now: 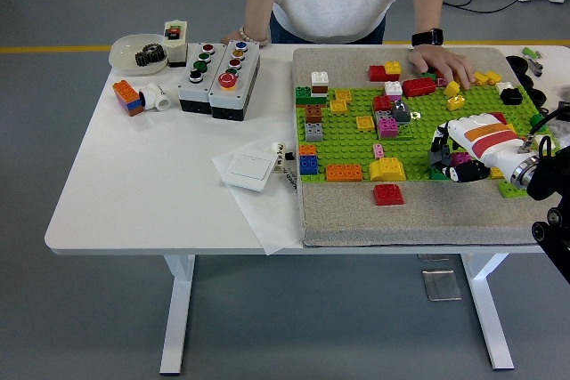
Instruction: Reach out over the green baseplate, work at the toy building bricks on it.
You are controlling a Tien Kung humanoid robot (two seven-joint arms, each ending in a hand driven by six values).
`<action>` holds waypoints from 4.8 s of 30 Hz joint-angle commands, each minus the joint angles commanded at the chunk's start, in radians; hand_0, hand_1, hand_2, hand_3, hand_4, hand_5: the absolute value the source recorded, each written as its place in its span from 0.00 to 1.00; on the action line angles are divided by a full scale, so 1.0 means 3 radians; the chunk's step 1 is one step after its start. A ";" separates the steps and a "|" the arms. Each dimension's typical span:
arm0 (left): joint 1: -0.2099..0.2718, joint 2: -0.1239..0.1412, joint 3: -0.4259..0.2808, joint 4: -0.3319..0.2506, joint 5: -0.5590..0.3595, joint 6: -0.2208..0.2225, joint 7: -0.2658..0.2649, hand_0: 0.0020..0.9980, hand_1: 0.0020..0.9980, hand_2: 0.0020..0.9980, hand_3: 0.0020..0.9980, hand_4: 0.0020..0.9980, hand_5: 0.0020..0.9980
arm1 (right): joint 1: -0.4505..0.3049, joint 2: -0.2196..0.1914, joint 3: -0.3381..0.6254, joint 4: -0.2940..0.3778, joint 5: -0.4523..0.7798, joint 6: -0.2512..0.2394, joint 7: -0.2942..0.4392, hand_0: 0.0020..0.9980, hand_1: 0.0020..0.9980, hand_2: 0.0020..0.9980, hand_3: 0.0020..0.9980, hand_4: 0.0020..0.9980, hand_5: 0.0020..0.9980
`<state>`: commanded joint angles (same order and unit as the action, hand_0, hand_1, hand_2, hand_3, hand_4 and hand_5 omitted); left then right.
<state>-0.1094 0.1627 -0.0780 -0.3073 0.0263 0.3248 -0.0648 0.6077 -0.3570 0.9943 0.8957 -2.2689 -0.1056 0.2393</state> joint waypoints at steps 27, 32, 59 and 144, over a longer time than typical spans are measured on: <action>-0.0029 -0.0001 -0.0025 -0.0008 0.0056 0.0007 0.0020 0.82 0.82 0.83 0.67 0.67 0.65 | 0.0145 -0.0022 -0.0198 -0.0325 0.0000 -0.0155 0.0117 0.43 0.47 0.51 0.51 0.72 0.06; -0.0025 0.0001 -0.0024 -0.0007 0.0055 0.0007 0.0020 0.82 0.82 0.83 0.66 0.67 0.65 | 0.0122 -0.0059 -0.0212 -0.0274 0.0000 -0.0133 0.0122 0.42 0.47 0.51 0.51 0.72 0.06; -0.0020 0.0003 -0.0021 -0.0008 0.0060 0.0011 0.0024 0.82 0.82 0.83 0.66 0.67 0.65 | 0.0153 -0.0119 -0.0352 -0.0275 0.0000 -0.0017 0.0154 0.42 0.47 0.51 0.51 0.71 0.06; 0.0042 0.0027 -0.0021 -0.0010 0.0077 0.0009 0.0047 0.80 0.81 0.82 0.66 0.67 0.65 | -0.0233 -0.0315 -0.0258 0.0894 0.1268 0.0157 0.0027 0.70 0.71 0.74 0.66 0.75 0.32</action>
<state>-0.0969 0.1707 -0.0844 -0.3101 0.0494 0.3276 -0.0506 0.5379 -0.4514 0.9170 1.1639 -1.8885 -0.0584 0.2474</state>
